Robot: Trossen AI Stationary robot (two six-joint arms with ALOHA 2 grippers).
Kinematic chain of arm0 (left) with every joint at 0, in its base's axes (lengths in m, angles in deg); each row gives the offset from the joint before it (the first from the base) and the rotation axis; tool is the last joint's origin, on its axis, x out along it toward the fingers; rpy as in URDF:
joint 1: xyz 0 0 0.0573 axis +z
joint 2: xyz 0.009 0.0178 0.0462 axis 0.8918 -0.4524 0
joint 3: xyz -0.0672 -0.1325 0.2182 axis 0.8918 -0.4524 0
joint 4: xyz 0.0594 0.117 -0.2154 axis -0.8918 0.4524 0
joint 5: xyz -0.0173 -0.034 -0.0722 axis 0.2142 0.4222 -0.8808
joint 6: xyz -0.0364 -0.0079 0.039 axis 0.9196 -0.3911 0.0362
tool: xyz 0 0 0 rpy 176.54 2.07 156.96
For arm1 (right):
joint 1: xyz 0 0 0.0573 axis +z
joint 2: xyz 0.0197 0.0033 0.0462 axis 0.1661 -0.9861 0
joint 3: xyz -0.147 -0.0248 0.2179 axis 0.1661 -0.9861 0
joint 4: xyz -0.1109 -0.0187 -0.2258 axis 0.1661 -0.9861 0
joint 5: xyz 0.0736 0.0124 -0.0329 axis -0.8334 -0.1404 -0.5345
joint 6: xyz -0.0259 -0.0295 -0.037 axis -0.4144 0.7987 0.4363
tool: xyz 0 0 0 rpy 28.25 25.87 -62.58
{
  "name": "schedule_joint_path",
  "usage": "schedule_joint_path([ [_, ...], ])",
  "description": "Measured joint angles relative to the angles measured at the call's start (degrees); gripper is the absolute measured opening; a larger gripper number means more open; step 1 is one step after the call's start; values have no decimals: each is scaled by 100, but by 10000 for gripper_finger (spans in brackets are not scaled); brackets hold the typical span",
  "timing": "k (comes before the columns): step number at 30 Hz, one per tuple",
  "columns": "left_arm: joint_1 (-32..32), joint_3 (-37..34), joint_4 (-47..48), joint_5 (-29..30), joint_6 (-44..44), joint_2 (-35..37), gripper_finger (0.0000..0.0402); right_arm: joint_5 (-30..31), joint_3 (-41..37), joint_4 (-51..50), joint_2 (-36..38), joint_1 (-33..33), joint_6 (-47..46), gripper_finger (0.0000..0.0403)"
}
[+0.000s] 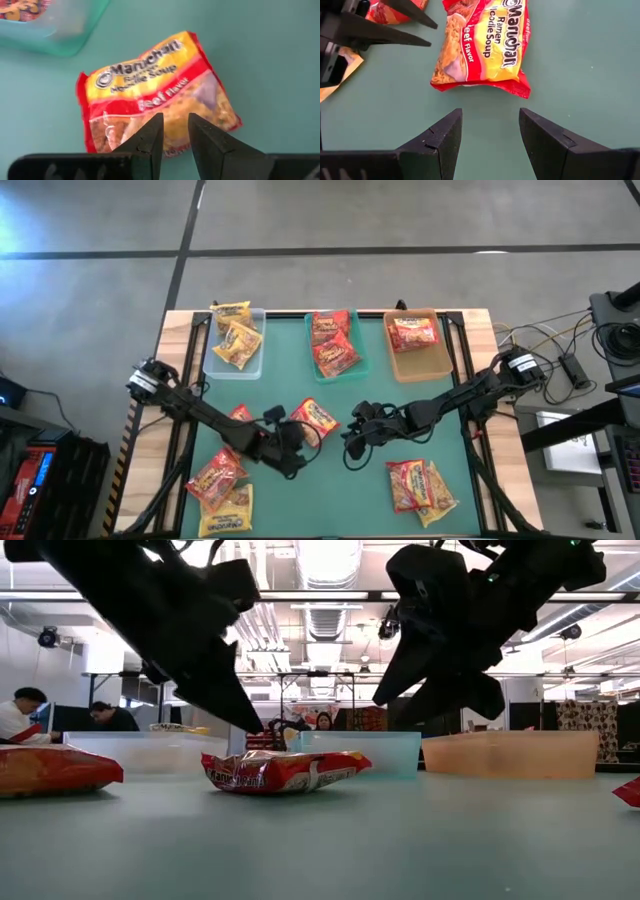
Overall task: Sort Maruchan noodles
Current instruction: Put the orange noodle pack into the orange bin
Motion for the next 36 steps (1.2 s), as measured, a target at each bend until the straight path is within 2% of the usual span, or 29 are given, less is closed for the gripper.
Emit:
schedule_joint_path([
  [6, 83, -12, -137, 52, 253, -198, 74, 291, -2, 43, -11, -2, 10, 185],
  [18, 21, -61, -176, -11, 592, -587, 74, 296, -4, 103, -15, -153, -48, 185],
  [27, -130, -77, -4, -275, 663, -567, 74, -239, -5, 198, -15, -621, 132, 187],
  [30, -178, -81, 73, -354, 775, -570, 74, -475, -4, 260, -15, -751, 155, 198],
  [36, -238, -104, 132, -591, 853, -618, 74, -543, -7, 388, -17, -884, 157, 242],
])
